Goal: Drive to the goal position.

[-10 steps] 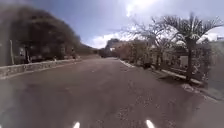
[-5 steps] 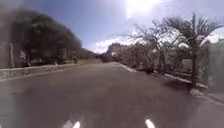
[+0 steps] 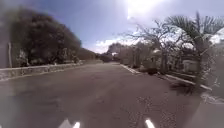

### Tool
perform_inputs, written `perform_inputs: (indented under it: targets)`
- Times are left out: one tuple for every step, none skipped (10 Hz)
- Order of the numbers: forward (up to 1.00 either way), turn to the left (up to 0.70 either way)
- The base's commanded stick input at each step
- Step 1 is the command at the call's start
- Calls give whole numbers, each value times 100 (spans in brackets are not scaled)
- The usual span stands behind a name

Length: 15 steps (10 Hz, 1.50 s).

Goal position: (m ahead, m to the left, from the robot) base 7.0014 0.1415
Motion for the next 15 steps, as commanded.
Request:
perform_inputs:
  targets:
    - [50, 0]
    - [50, 0]
    - [50, 0]
    - [50, 0]
    - [50, 0]
    - [50, 0]
    - [50, 0]
    - [50, 0]
    - [50, 0]
    - [50, 0]
    - [50, 0]
    - [50, 0]
    - [50, 0]
    - [50, 0]
    - [50, 0]
